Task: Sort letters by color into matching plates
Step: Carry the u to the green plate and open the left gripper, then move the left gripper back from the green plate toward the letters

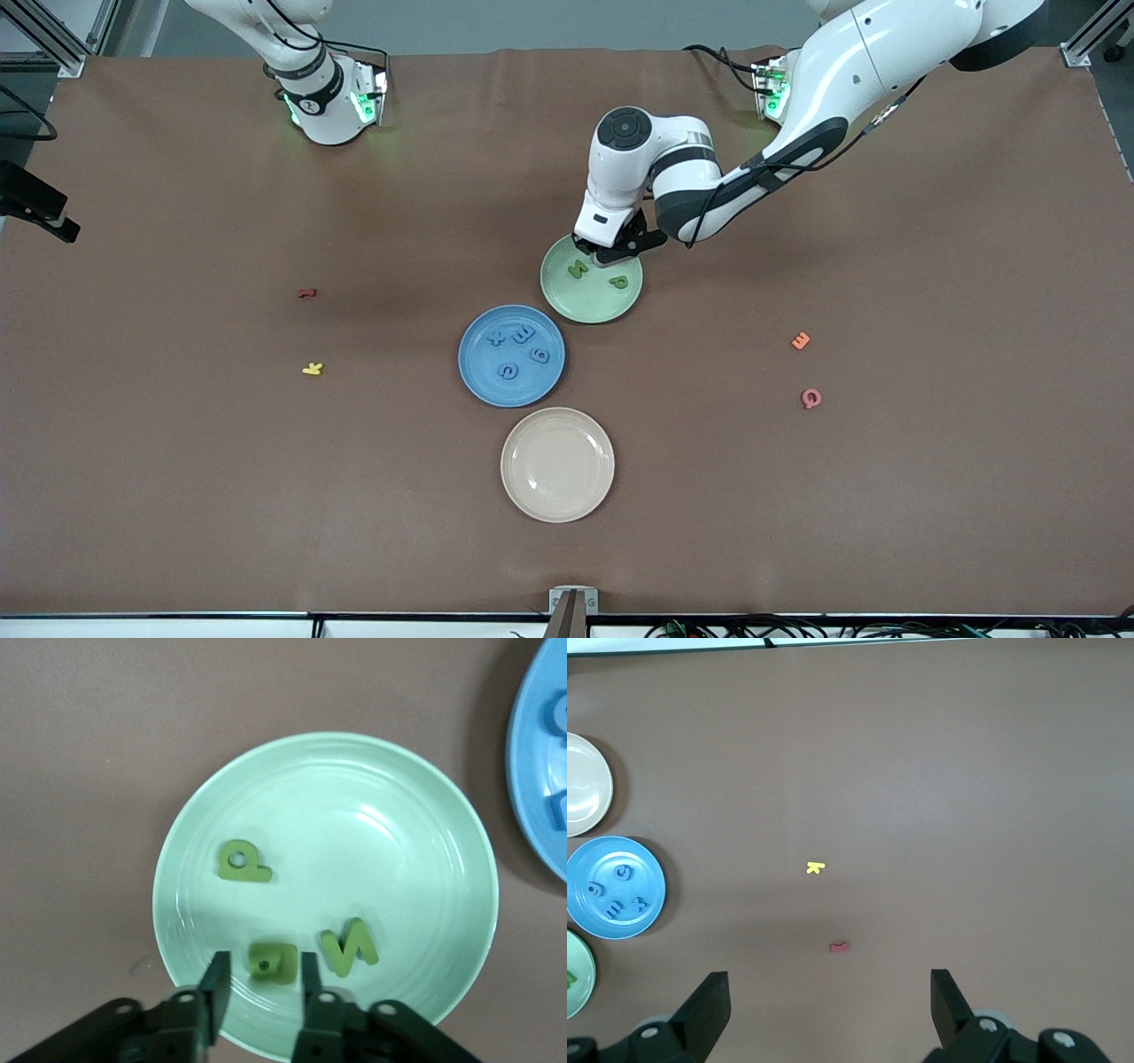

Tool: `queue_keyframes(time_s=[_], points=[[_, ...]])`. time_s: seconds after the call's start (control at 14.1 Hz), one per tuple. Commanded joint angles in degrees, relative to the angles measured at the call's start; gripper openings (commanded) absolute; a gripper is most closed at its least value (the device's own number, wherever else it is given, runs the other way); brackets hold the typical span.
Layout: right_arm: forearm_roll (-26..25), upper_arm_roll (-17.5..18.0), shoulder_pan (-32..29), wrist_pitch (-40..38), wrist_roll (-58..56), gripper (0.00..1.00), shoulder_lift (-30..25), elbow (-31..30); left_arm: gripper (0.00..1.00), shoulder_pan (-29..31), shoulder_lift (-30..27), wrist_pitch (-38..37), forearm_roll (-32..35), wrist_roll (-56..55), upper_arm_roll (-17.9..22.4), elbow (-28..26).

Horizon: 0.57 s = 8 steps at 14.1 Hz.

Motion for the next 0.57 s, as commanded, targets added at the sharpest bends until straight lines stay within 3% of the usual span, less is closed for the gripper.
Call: queue_keyframes(time_s=[0.0,0.21,0.49], points=[[-0.44,0.53,-0.67,-0.27,-0.46,1.00,0.19,0.93,0.99,1.65,-0.67,0.44,-0.76,0.34,-0.09,0.69],[-0.44,0.53,-0.76,-0.27,-0.46,1.00,0.19,0.93,1.00,3.15,-0.59,-0.70,-0.23,2.26,1.12,4.28],[-0.35,0.53,-0.76,-0.27,-0.46,1.00,0.19,0.93,1.00,7.19,-1.29,-5.61,-0.14,13.84,2.72,9.55]])
